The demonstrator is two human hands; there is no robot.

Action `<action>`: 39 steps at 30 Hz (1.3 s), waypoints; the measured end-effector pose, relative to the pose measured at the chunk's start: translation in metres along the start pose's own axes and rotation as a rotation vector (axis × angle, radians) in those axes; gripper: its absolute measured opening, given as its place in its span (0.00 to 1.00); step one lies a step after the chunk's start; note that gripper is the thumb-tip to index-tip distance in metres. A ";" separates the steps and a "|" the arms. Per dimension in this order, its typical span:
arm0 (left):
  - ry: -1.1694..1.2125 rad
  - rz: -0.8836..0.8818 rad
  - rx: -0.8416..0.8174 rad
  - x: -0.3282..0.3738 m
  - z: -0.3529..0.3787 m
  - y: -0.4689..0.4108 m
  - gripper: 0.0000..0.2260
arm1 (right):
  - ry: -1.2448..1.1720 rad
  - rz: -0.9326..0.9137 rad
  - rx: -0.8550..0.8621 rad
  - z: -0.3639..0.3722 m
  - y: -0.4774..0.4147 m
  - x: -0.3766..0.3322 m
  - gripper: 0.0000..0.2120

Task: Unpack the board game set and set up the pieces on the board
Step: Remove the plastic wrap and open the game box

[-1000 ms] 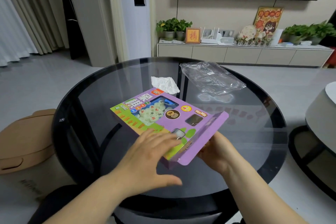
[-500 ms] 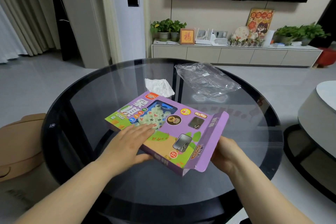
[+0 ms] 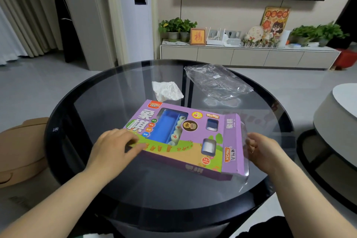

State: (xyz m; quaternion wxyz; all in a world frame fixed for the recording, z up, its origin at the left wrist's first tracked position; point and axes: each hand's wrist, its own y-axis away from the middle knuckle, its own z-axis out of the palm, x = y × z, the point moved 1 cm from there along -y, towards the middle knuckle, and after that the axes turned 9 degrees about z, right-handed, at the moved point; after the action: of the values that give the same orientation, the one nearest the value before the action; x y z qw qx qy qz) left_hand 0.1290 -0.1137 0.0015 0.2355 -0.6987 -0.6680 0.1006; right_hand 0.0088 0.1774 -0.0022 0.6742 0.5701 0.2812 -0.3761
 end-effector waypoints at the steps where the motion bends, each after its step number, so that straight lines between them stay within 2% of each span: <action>1: 0.054 -0.147 0.000 -0.001 0.000 -0.004 0.20 | 0.057 -0.004 -0.017 -0.001 0.000 -0.001 0.06; 2: 0.091 -0.306 -0.033 -0.003 0.000 -0.009 0.22 | 0.149 -0.009 -0.036 0.000 0.001 -0.002 0.05; 4: 0.132 -0.542 -0.174 -0.010 0.004 -0.020 0.32 | 0.308 -0.031 -0.036 0.001 0.000 -0.001 0.15; 6: 0.184 -0.638 -0.279 -0.015 0.008 -0.032 0.39 | 0.345 -0.041 -0.016 0.005 -0.002 -0.001 0.23; 10: 0.177 -0.623 -0.360 -0.007 0.020 -0.046 0.39 | 0.331 -0.049 0.037 0.007 -0.009 0.000 0.24; 16: 0.095 -0.595 -0.299 -0.004 0.024 -0.043 0.32 | 0.451 -0.129 0.168 0.006 -0.018 -0.002 0.24; 19: 0.076 -0.604 -0.271 -0.008 0.022 -0.039 0.32 | 0.498 -0.146 0.129 0.010 -0.019 -0.002 0.24; 26: 0.090 -0.662 -0.222 -0.027 0.014 -0.029 0.29 | 0.485 -0.198 0.187 0.016 -0.025 -0.008 0.26; 35: 0.086 -0.749 -0.203 -0.064 -0.006 -0.008 0.33 | 0.606 -0.174 0.309 -0.019 -0.023 -0.029 0.14; 39: 0.008 -0.772 -0.159 -0.062 -0.018 -0.004 0.39 | 0.726 -0.229 0.349 -0.013 -0.025 -0.027 0.24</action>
State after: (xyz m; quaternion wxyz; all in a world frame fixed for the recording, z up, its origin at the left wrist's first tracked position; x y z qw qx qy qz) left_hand 0.1281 -0.1782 0.0078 0.2037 -0.4125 -0.8865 -0.0500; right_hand -0.0263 0.1929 0.0028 0.3785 0.7362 0.4943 -0.2654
